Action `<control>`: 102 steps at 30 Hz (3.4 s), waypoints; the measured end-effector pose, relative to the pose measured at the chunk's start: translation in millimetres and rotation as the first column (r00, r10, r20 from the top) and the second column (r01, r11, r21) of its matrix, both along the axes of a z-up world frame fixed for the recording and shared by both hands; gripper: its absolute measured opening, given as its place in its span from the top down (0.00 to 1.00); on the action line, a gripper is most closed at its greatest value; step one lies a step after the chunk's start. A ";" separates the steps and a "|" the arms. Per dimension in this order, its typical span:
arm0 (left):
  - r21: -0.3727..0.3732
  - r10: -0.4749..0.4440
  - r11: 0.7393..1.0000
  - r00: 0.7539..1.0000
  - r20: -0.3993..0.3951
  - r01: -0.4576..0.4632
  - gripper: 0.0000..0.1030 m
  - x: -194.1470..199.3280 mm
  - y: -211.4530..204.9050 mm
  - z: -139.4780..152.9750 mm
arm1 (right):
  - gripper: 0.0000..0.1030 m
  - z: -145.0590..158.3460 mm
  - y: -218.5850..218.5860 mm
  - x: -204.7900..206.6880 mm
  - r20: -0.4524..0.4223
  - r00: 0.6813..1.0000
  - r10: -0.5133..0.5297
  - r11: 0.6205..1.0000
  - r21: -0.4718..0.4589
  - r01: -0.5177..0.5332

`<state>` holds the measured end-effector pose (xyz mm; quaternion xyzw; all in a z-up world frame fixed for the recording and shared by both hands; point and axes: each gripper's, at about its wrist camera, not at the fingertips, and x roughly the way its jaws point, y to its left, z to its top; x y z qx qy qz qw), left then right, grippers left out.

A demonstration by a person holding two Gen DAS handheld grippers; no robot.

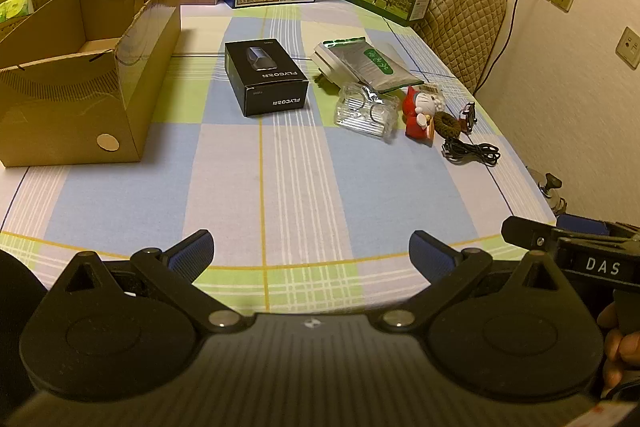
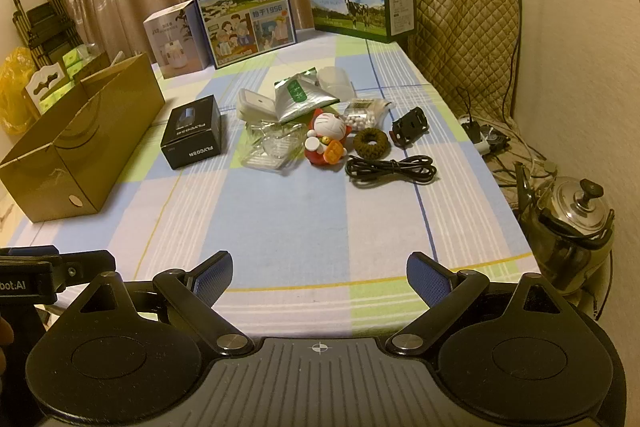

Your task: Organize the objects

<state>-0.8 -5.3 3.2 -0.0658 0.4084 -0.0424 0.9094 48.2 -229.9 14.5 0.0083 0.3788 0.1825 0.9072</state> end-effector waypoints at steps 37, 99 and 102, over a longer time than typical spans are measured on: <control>-0.003 -0.014 1.000 1.000 0.012 0.014 0.01 -3.5 -5.0 4.1 | 0.11 0.7 -0.8 -0.5 -0.002 1.000 0.005 1.000 0.000 -0.005; 0.078 -0.334 0.942 0.936 0.107 0.327 0.09 201.0 -62.6 -56.9 | 0.89 -45.1 -1.5 199.2 -0.222 0.958 0.181 0.977 -0.074 -0.201; 0.120 -0.344 0.936 0.933 0.108 0.331 0.16 210.5 -66.2 -62.1 | 0.89 -48.0 -4.7 199.5 -0.222 0.964 0.144 0.988 -0.030 -0.154</control>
